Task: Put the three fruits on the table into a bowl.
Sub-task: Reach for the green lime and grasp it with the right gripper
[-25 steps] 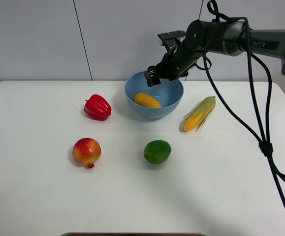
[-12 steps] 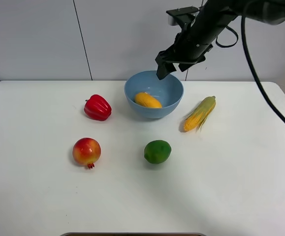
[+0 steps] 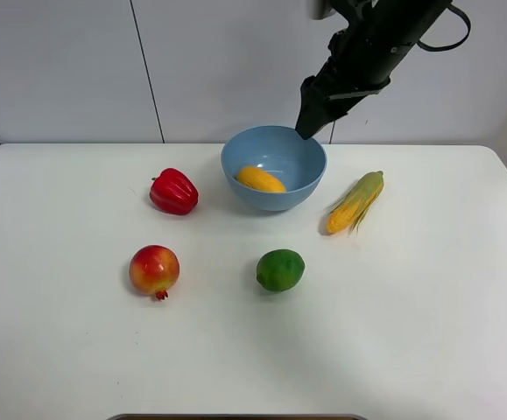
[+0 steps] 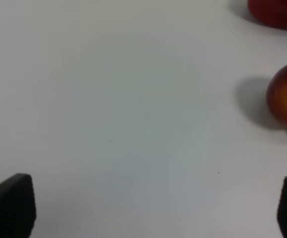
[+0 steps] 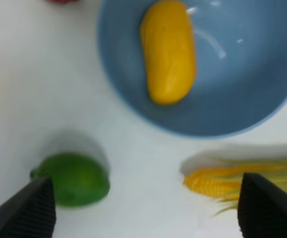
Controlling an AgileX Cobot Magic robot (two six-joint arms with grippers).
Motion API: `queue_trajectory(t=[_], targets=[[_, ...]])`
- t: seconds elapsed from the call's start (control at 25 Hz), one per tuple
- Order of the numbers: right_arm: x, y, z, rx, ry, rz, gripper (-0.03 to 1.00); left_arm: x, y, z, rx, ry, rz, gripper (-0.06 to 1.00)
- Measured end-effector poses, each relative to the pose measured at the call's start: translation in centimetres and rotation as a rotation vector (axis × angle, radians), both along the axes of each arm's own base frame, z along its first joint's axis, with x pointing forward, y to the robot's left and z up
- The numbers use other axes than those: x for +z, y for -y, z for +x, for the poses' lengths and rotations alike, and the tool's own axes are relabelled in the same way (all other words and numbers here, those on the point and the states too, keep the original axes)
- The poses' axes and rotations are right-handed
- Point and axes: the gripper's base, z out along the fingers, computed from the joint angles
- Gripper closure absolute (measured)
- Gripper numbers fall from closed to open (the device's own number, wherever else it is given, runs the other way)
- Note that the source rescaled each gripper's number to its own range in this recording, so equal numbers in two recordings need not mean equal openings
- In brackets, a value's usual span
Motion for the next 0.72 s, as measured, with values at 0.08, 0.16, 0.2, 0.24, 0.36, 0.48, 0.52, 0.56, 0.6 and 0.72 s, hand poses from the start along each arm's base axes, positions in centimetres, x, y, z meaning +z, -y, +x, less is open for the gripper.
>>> queue_trajectory(t=[0.08,0.16,0.2,0.24,0.36,0.48,0.52,0.56,0.6,0.72], targets=[[-0.1,-0.5,-0.3,0.053,0.017,-0.033,0.59,0.0,0.0,0.0,0.000,0.000,0.000,-0.06],[-0.1,-0.9,-0.6,0.098,0.033,-0.066,0.59,0.0,0.0,0.0,0.000,0.000,0.000,-0.06],[-0.1,-1.3,-0.8,0.127,0.040,-0.075,0.59,0.0,0.0,0.0,0.000,0.000,0.000,-0.06],[-0.2,-1.6,-1.0,0.156,0.047,-0.080,0.59,0.0,0.0,0.0,0.000,0.000,0.000,-0.06],[-0.2,-2.5,-1.5,0.238,0.068,-0.094,0.52,0.0,0.0,0.0,0.000,0.000,0.000,-0.06],[-0.9,-3.6,-1.8,0.305,0.067,-0.115,0.35,0.0,0.0,0.0,0.001,0.000,-0.001,-0.06],[-1.5,-3.9,-1.9,0.326,0.059,-0.132,0.29,0.0,0.0,0.0,0.001,0.000,-0.001,-0.06],[-2.0,-4.2,-2.0,0.348,0.052,-0.149,0.23,0.0,0.0,0.0,0.001,0.000,-0.001,-0.06],[-2.8,-4.5,-2.2,0.369,0.037,-0.168,0.18,0.0,0.0,0.0,0.001,0.000,-0.001,-0.06],[-5.0,-5.0,-3.1,0.428,-0.012,-0.229,0.12,0.0,0.0,0.0,0.001,0.000,-0.001,-0.06]])
